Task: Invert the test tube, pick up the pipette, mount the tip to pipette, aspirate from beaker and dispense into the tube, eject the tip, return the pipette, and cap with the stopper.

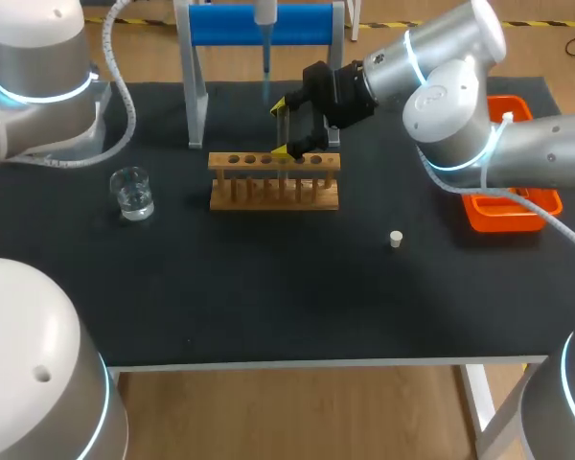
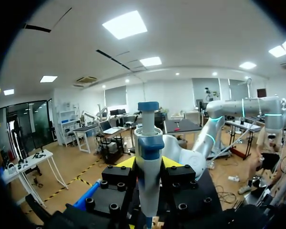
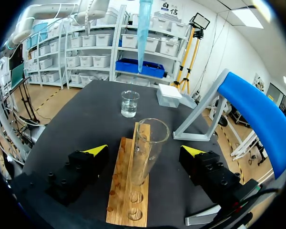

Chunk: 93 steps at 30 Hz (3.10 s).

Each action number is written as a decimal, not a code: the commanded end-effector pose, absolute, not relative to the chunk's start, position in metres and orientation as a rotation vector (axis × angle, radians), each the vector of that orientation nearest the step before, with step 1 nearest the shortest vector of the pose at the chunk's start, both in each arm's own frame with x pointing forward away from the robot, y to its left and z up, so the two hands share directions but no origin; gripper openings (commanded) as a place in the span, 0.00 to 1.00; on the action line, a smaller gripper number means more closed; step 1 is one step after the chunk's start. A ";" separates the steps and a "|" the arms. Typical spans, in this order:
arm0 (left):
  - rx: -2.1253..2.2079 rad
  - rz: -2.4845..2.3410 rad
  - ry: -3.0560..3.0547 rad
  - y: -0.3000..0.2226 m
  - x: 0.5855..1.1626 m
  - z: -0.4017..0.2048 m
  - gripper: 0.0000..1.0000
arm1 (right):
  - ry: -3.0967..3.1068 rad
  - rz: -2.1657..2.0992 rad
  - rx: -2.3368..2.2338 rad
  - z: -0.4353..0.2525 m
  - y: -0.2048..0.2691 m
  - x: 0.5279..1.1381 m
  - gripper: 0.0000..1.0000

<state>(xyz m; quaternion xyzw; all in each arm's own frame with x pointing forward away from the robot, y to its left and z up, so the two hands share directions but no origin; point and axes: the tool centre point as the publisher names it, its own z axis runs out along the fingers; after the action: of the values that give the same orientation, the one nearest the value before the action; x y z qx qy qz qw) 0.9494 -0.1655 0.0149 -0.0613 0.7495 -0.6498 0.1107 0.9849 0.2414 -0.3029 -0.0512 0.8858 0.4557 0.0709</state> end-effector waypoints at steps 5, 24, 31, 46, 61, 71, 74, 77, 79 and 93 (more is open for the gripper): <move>-0.163 -1.927 2.211 -0.176 0.957 0.011 0.00 | 2.666 1.369 -0.155 -0.302 0.240 0.985 1.00; -0.156 -1.963 2.216 -0.183 0.966 0.001 0.00 | 2.666 1.369 -0.155 -0.302 0.240 0.985 1.00; -0.158 -1.976 2.219 -0.184 0.968 -0.005 0.00 | 2.666 1.369 -0.155 -0.302 0.240 0.985 1.00; -0.171 -1.999 2.223 -0.184 0.972 -0.016 0.00 | 2.666 1.369 -0.155 -0.302 0.240 0.985 1.00; -0.181 -1.948 2.245 -0.180 0.974 -0.023 0.00 | 2.666 1.369 -0.155 -0.302 0.240 0.985 1.00; -0.175 -1.949 2.237 -0.180 0.977 -0.022 0.00 | 2.666 1.369 -0.155 -0.302 0.240 0.985 1.00; -0.168 -1.952 2.236 -0.182 0.978 -0.021 0.00 | 2.666 1.369 -0.155 -0.302 0.240 0.985 1.00; -0.161 -1.957 2.235 -0.184 0.979 -0.021 0.00 | 2.666 1.369 -0.155 -0.302 0.240 0.985 1.00; -0.155 -1.964 2.232 -0.185 0.980 -0.020 0.00 | 2.666 1.369 -0.155 -0.302 0.240 0.985 1.00; -0.143 -1.996 2.234 -0.190 0.975 -0.023 0.00 | 2.666 1.369 -0.155 -0.302 0.240 0.985 1.00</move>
<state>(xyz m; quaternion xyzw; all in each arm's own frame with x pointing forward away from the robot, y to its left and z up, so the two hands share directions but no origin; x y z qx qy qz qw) 0.9746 -0.1906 -0.0209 -0.0493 0.7446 -0.6618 0.0716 0.9848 0.2413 -0.3028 -0.0512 0.8859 0.4556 0.0709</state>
